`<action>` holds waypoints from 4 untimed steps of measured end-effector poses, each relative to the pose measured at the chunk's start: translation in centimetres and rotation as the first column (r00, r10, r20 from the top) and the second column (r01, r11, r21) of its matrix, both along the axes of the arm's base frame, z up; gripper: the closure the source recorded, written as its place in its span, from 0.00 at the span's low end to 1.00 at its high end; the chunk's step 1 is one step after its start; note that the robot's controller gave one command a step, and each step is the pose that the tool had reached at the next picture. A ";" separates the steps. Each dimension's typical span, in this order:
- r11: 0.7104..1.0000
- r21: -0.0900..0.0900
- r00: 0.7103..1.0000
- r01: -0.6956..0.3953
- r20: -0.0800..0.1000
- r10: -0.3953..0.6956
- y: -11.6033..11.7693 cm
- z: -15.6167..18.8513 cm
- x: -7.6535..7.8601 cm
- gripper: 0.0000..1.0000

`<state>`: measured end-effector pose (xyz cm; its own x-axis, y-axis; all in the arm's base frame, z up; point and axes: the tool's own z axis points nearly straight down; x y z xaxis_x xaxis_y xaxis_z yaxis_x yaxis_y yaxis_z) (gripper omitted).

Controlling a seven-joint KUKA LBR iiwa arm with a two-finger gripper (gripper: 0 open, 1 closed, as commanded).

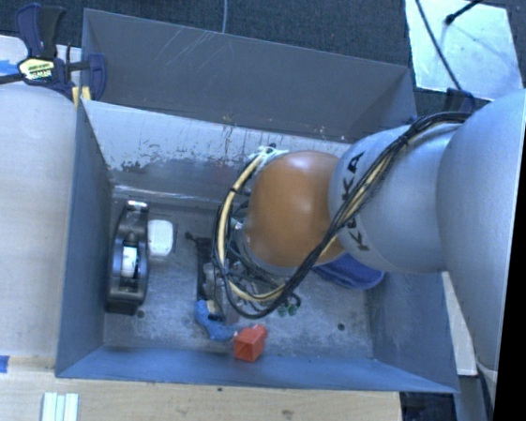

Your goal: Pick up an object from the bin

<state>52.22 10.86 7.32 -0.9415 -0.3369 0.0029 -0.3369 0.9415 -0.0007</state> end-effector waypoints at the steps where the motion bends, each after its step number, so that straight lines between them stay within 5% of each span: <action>1: 1.000 0.005 1.000 0.001 0.013 -0.001 0.1 -0.1 0.2 0.00; 2: 1.000 0.004 1.000 0.001 0.011 -0.001 0.1 -0.1 0.2 1.00; 3: 0.941 0.001 0.941 -0.338 0.013 0.338 0.9 5.7 4.0 1.00; 4: 0.880 0.000 0.880 -0.475 0.009 0.475 -2.0 7.3 3.2 1.00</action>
Offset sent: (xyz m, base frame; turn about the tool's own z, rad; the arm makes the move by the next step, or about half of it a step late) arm 0.0000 0.0000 0.0000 0.0000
